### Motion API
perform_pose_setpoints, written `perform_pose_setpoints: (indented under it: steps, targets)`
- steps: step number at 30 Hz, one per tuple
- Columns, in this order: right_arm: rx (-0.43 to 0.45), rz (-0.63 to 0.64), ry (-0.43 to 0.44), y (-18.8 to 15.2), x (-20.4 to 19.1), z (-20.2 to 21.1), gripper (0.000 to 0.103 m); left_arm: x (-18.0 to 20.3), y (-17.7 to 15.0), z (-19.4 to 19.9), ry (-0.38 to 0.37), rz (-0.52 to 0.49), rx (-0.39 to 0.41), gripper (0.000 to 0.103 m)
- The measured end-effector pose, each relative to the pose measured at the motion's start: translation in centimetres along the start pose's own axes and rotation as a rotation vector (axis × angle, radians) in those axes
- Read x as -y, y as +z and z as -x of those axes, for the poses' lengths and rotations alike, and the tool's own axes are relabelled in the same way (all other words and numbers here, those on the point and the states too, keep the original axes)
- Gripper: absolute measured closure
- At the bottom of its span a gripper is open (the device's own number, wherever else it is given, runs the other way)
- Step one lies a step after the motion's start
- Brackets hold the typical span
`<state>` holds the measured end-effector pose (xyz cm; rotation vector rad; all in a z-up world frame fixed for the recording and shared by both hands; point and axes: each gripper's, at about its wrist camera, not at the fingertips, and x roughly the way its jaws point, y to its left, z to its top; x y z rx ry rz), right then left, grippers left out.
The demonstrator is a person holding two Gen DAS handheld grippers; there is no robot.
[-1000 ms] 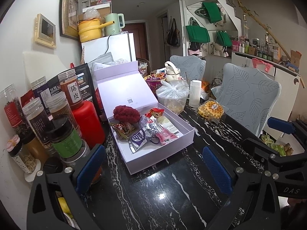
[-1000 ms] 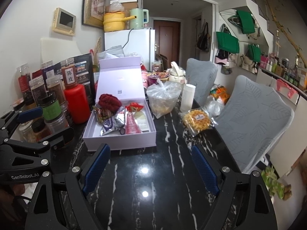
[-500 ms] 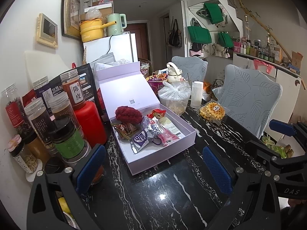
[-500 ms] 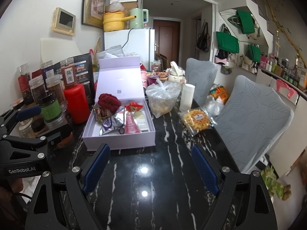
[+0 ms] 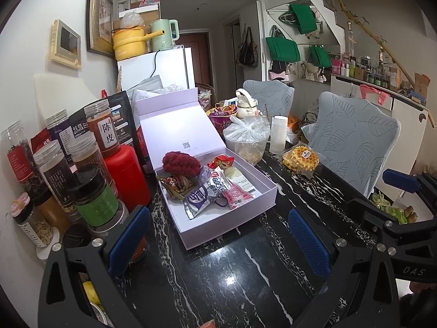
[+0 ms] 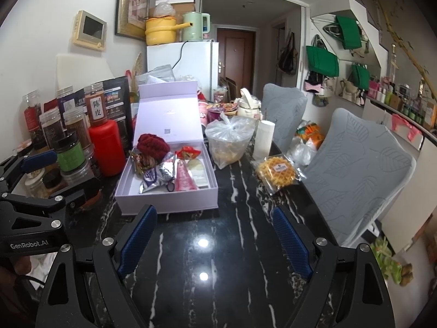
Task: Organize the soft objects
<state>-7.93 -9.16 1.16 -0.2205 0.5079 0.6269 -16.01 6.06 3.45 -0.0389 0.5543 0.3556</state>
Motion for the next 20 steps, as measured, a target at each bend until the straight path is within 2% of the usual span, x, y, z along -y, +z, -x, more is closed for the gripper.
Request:
perform_pose_setpoints:
  steps: [20]
  targets:
    - [-0.025,-0.004,-0.007,-0.2,0.5,-1.3,0.015,0.3,-0.3,-1.7,0.011,-0.008,-0.053,0.000]
